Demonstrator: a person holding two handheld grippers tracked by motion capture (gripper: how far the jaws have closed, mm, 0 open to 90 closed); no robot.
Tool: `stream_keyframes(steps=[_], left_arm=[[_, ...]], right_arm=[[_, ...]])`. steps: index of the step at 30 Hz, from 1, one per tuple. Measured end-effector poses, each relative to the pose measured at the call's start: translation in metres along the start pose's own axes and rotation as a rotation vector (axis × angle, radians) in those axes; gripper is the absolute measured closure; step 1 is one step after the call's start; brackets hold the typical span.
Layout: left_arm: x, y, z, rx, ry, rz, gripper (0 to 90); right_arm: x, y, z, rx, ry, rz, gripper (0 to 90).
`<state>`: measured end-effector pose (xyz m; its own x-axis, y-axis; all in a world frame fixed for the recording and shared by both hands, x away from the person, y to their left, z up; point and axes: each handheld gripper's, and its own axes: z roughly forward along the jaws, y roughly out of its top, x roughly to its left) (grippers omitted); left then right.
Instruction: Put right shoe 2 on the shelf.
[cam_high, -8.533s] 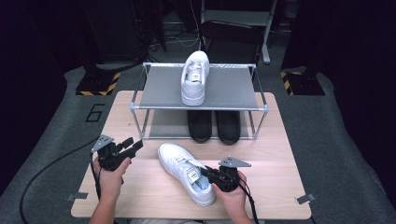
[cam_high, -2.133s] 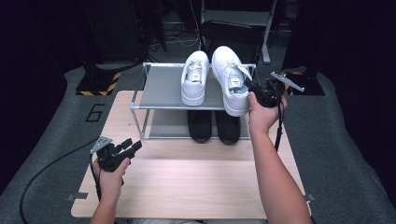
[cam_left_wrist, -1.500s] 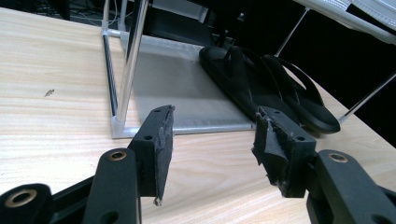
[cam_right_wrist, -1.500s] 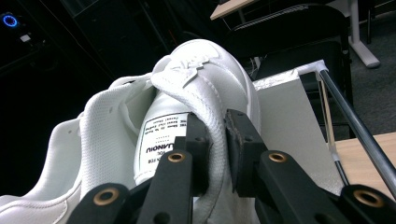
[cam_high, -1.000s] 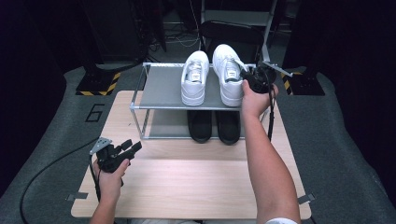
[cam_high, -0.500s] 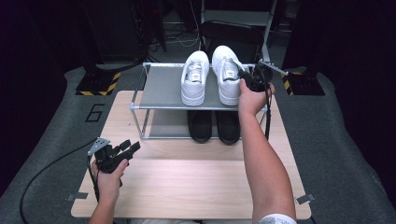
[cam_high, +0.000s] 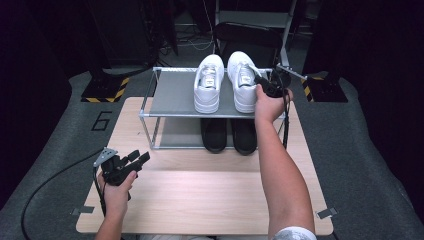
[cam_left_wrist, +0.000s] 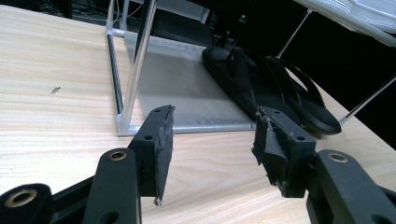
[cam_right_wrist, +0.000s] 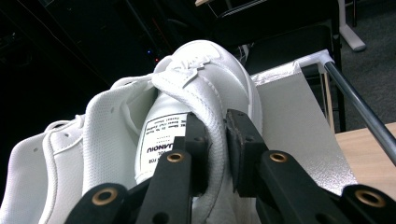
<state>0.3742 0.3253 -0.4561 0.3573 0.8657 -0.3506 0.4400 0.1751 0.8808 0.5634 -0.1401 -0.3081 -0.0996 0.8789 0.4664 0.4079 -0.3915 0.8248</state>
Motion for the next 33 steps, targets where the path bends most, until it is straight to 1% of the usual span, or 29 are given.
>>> stream_keyframes(steps=[4,8,9,11,16,19,22,24,26,28,29,32,33], left_arm=[[0.0,0.0,0.0,-0.001,-0.002,0.0,47.2],[0.001,0.0,0.0,-0.001,-0.003,0.0,47.2],[0.001,0.0,0.0,0.004,-0.002,-0.001,47.2],[0.001,0.0,0.0,0.004,-0.003,-0.001,47.2],[0.0,-0.001,0.0,0.006,-0.001,0.0,47.1],[0.0,-0.001,0.0,0.003,-0.003,0.002,47.1],[-0.001,-0.001,0.0,0.009,-0.004,0.001,47.1],[-0.001,-0.001,0.001,0.01,-0.004,-0.001,46.9],[-0.002,-0.002,0.002,0.013,-0.006,0.007,46.6],[-0.003,-0.002,0.002,0.019,-0.006,0.006,46.4],[-0.003,-0.002,0.004,0.017,-0.007,0.011,46.4],[-0.003,-0.003,0.004,0.019,-0.01,0.005,46.1],[-0.003,-0.003,0.004,0.02,-0.007,0.006,45.8]], right_arm=[[-0.001,-0.002,0.003,0.012,-0.003,0.012,78.5],[-0.002,-0.003,0.005,0.025,-0.009,0.009,77.9],[-0.004,-0.003,0.006,0.028,-0.009,0.02,77.6],[-0.006,-0.003,0.007,0.029,-0.005,0.028,77.4],[-0.007,-0.002,0.007,0.035,-0.001,0.026,75.9],[-0.008,-0.002,0.008,0.035,0.013,0.029,73.1],[-0.008,-0.002,0.007,0.042,0.016,0.032,70.5],[-0.01,-0.001,0.007,0.046,0.036,0.048,66.6],[-0.01,-0.001,0.007,0.046,0.043,0.048,64.7],[-0.01,-0.002,0.005,0.039,0.044,0.048,61.8],[-0.01,-0.002,0.005,0.029,0.052,0.048,59.4],[-0.009,-0.001,0.002,0.015,0.061,0.05,58.0],[-0.008,0.0,-0.001,0.009,0.071,0.041,57.2]])
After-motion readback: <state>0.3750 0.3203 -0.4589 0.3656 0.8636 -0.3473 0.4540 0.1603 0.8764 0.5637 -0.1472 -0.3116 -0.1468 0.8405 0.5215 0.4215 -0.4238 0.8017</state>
